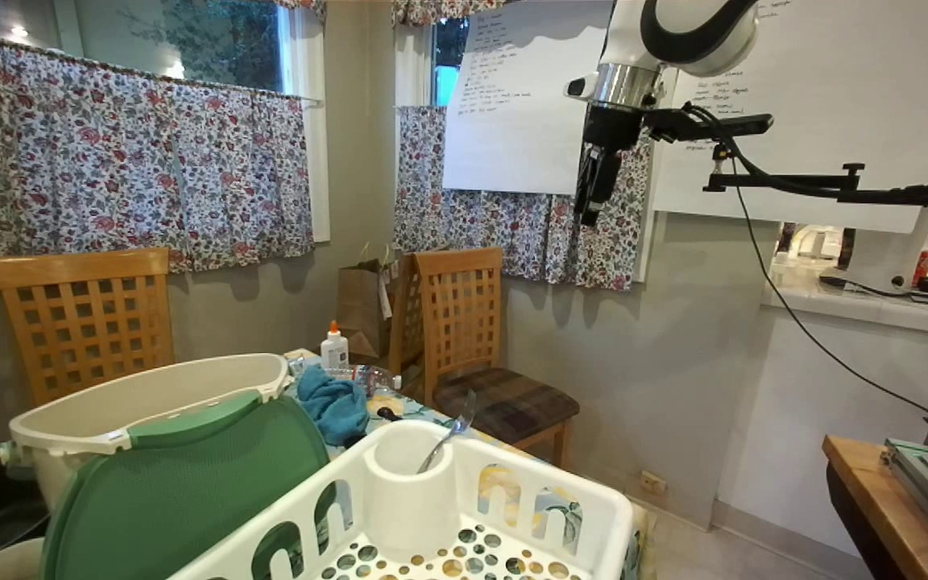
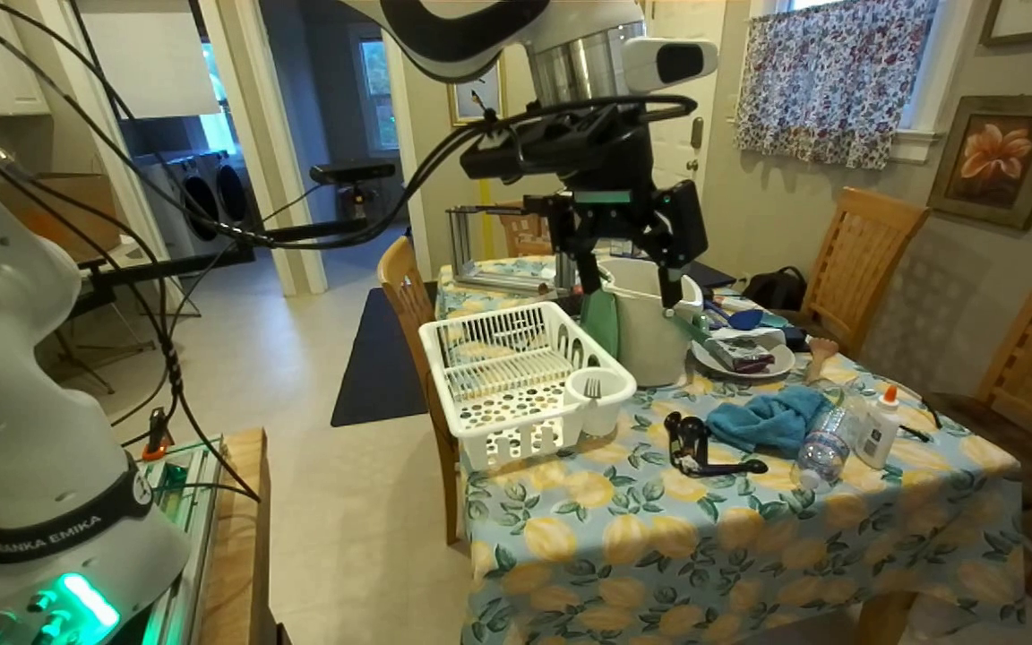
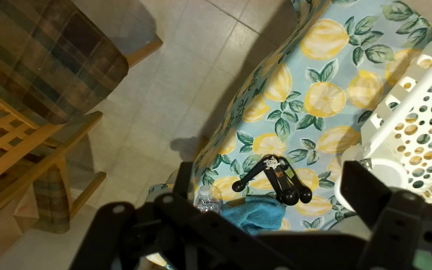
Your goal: Put the pile of black spoons into the drying rack
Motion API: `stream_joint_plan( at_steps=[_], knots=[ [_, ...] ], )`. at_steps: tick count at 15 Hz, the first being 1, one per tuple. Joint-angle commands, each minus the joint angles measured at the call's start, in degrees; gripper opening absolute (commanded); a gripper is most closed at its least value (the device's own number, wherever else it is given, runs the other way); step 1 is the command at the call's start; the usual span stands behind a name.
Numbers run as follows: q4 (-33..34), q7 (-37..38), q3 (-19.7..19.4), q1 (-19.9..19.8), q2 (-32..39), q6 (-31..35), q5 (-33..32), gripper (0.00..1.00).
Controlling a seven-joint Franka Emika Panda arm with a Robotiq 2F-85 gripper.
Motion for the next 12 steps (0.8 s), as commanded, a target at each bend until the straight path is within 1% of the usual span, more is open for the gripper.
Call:
stream_joint_plan(
  at_steps=[1, 2, 3, 4, 7, 9, 12],
  knots=[
    [0.52, 1.08, 1.51, -1.55, 0.9, 0.69, 0.03, 1.0],
    [1.54, -0.02, 1.5, -1.47, 2.19, 0.7, 1.58, 1.0],
    [2.51, 0.93, 1.88, -1.42, 3.58, 1.05, 1.16, 1.0],
    [2.79, 0.2, 2.47, -1.12, 4.3, 1.97, 1.43, 1.0],
    [6.54, -0.67, 4.66, -0.78, 9.48, 4.1, 2.17, 1.0],
    [9.62, -1.53, 6.27, -1.25, 13.2, 5.35, 2.88, 1.0],
    [14.79, -3.96, 8.67, -2.89, 19.39, 7.12, 6.06, 1.0]
  ],
)
